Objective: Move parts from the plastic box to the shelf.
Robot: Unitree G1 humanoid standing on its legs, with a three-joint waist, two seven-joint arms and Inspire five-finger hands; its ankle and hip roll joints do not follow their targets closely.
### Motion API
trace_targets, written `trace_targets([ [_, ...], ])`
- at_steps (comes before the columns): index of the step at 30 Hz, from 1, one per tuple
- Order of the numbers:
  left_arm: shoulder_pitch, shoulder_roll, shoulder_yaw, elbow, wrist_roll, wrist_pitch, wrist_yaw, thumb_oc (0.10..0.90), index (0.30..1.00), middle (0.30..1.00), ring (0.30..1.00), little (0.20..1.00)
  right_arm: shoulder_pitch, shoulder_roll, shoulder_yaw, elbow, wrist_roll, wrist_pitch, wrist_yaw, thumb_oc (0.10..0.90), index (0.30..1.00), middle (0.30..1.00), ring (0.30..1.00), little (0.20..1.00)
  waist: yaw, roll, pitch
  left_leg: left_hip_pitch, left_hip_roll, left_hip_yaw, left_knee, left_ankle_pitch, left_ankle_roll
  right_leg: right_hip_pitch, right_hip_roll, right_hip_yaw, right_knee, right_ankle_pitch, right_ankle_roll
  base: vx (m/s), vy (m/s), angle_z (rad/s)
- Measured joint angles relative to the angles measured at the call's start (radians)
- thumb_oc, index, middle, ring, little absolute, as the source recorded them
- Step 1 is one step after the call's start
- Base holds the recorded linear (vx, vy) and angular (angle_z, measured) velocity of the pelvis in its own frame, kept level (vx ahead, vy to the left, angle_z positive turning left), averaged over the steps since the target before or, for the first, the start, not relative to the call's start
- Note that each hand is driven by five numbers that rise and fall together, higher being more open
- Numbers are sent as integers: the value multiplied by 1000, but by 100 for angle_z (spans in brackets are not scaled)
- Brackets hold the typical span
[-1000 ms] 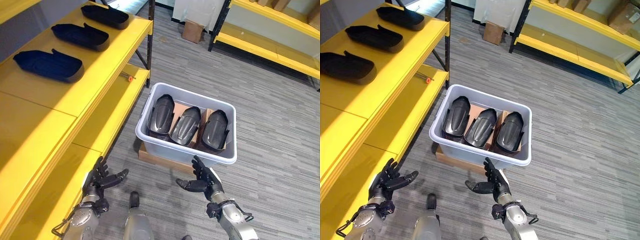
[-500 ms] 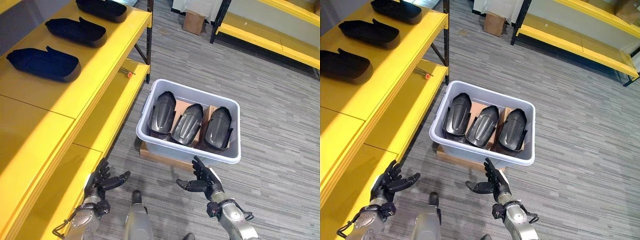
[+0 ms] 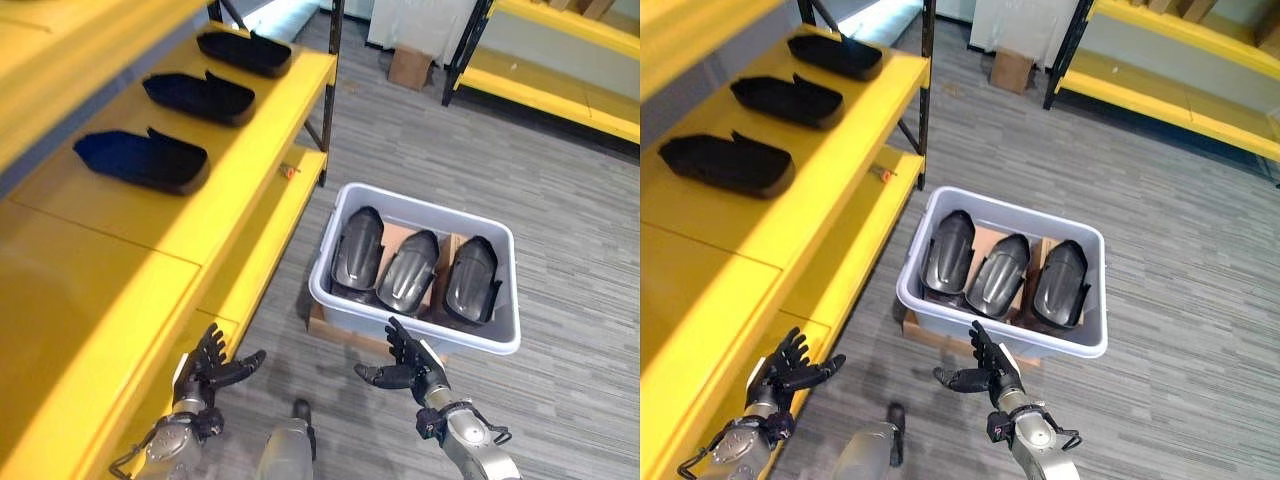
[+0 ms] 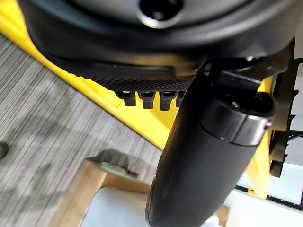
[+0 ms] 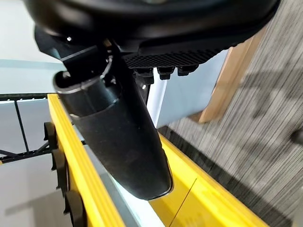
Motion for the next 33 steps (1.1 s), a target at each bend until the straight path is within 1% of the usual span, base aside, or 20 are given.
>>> trace_targets([
  [1, 4, 1, -22, -3, 0, 1, -3, 900, 1000, 1000, 1000, 1000, -3, -2, 1, 0, -2, 0, 9, 900, 1000, 1000, 1000, 1000, -8, 31, 5, 25, -1, -5, -31, 10, 15, -42, 14, 16, 101, -16, 64, 68, 111, 7],
  [2, 8, 0, -28, -3, 0, 1, -3, 900, 1000, 1000, 1000, 1000, -1, -2, 1, 0, -2, 2, 11, 900, 1000, 1000, 1000, 1000, -7, 41, 7, 38, -2, -5, -46, 11, 18, -57, 26, 12, 135, -43, 67, 120, 87, 5],
  [3, 30, -1, -51, -9, 2, 3, -18, 900, 1000, 1000, 1000, 1000, 2, -3, 1, -2, -2, 2, 18, 900, 1000, 1000, 1000, 1000, -12, 54, 6, 80, -19, -2, -87, 22, 13, -62, 42, -24, 164, -114, 65, 117, 47, -5],
  [7, 57, -10, -107, -13, 2, 4, -43, 900, 1000, 1000, 1000, 1000, 10, -18, -3, -2, -2, 2, 18, 900, 1000, 1000, 1000, 1000, -14, 57, -4, 124, -76, 42, -125, 19, 10, -22, 18, -128, -13, -196, 8, 51, -70, -11],
  [8, 60, -23, -107, -17, 2, 5, -46, 900, 1000, 1000, 1000, 1000, 7, -21, -7, -3, -2, 2, 17, 900, 1000, 1000, 1000, 1000, -19, 67, -10, 110, -77, 43, -126, 15, 17, -19, 16, -138, -87, -196, 6, 16, -198, -22],
  [10, 60, -45, -109, -14, 1, 17, -48, 900, 1000, 1000, 1000, 1000, 13, -26, -10, -5, -2, 4, 17, 900, 1000, 1000, 1000, 1000, 1, 69, -24, 103, -86, 70, -128, 23, -4, 15, -33, -171, -219, -170, -4, 31, -305, -27],
  [11, 63, -48, -110, -21, 2, 18, -48, 900, 1000, 1000, 1000, 1000, 18, -26, -11, -6, -2, 3, 17, 900, 1000, 1000, 1000, 1000, 8, 68, -36, 87, -92, 70, -118, 12, 15, 42, -64, -169, -299, -135, 15, 32, -248, -20],
  [13, 54, -57, -111, -21, 1, 23, -46, 900, 1000, 1000, 1000, 1000, 22, -33, -5, -6, -2, 4, 10, 900, 1000, 1000, 1000, 1000, 4, 65, -38, 73, -100, 75, -111, 11, 12, 68, -76, -150, -317, -117, 17, 68, -197, -2],
  [15, 50, -65, -98, -20, 1, 23, -45, 900, 1000, 1000, 1000, 1000, 24, -40, 0, -6, -2, 5, 13, 900, 1000, 1000, 1000, 1000, 16, 56, -44, 64, -102, 77, -117, 16, 4, 98, -58, -154, -330, -121, 22, 93, -255, -11],
  [18, 52, -73, -76, -19, 0, 22, -42, 900, 1000, 1000, 1000, 1000, 39, -61, -3, -10, -2, 6, 14, 900, 1000, 1000, 1000, 1000, 31, 46, -60, 46, -103, 78, -119, 23, -9, 162, 15, -197, -374, -126, 16, 55, -238, -2],
  [20, 56, -75, -58, -16, -1, 22, -38, 900, 1000, 1000, 1000, 1000, 36, -76, -4, -10, -1, 5, 16, 900, 1000, 1000, 1000, 1000, 32, 39, -66, 25, -97, 72, -120, 38, -37, 187, 77, -243, -438, -148, -6, 53, -304, -1],
  [22, 59, -73, -38, -12, -2, 22, -35, 900, 1000, 1000, 1000, 1000, 37, -86, -4, -16, -1, 5, 16, 900, 1000, 1000, 1000, 1000, 31, 40, -72, -7, -74, 72, -113, 46, -51, 199, 153, -257, -516, -194, -57, 45, -225, 4],
  [23, 59, -72, -22, -11, -3, 22, -35, 900, 1000, 1000, 1000, 1000, 37, -88, -3, -26, -1, 5, 16, 900, 1000, 1000, 1000, 1000, 31, 27, -76, -26, -64, 82, -112, 38, -86, 199, 188, -271, -550, -216, -83, 55, -213, 5],
  [24, 54, -71, -4, -10, -3, 22, -34, 900, 1000, 1000, 1000, 1000, 30, -86, -3, -33, 0, 5, 17, 900, 1000, 1000, 1000, 1000, 28, 2, -75, -55, -53, 113, -76, 20, -122, 195, 185, -283, -589, -238, -95, 56, -199, 0],
  [25, 48, -74, 6, -7, -4, 22, -35, 900, 1000, 1000, 1000, 1000, 23, -88, -5, -37, 0, 2, 16, 900, 1000, 1000, 1000, 1000, 29, -2, -72, -112, -21, 90, 50, -17, -91, 178, 180, -287, -573, -233, -51, 57, -165, -29],
  [26, 57, -70, 13, 1, -15, 22, -31, 900, 1000, 1000, 1000, 1000, 23, -86, -4, -36, 0, 3, 12, 900, 1000, 1000, 1000, 1000, 36, 8, -75, -177, 72, 12, 272, -68, -90, 167, 201, -285, -544, -243, -50, 55, -147, -38],
  [27, 73, -70, 15, -1, -31, 22, -25, 900, 1000, 1000, 1000, 1000, 38, -87, -1, -43, 1, 2, 12, 900, 1000, 1000, 1000, 1000, 32, 20, -83, -165, 125, -34, 269, -83, -118, 178, 222, -283, -538, -251, -45, 51, -117, -11],
  [28, 72, -76, 10, 13, -37, 23, -23, 900, 1000, 1000, 1000, 1000, 54, -90, -2, -35, 1, 2, 4, 900, 1000, 1000, 1000, 1000, 13, 25, -88, -143, 142, -61, 201, -79, -155, 183, 231, -276, -522, -266, -46, 50, -78, 18],
  [30, 52, -75, 9, 10, -37, 23, -24, 900, 1000, 1000, 1000, 1000, 46, -89, -3, -33, 1, 4, 6, 900, 1000, 1000, 1000, 1000, 11, -13, -93, -120, 127, -14, 123, -53, -164, 172, 214, -273, -539, -262, -71, 50, -43, 28],
  [33, 61, -78, 10, 6, -37, 23, -24, 900, 1000, 1000, 1000, 1000, 14, -85, -7, -33, 1, 1, 5, 900, 1000, 1000, 1000, 1000, 5, 12, -94, -118, 126, -2, 105, -28, -154, 170, 214, -271, -548, -249, -72, 43, 6, 9],
])
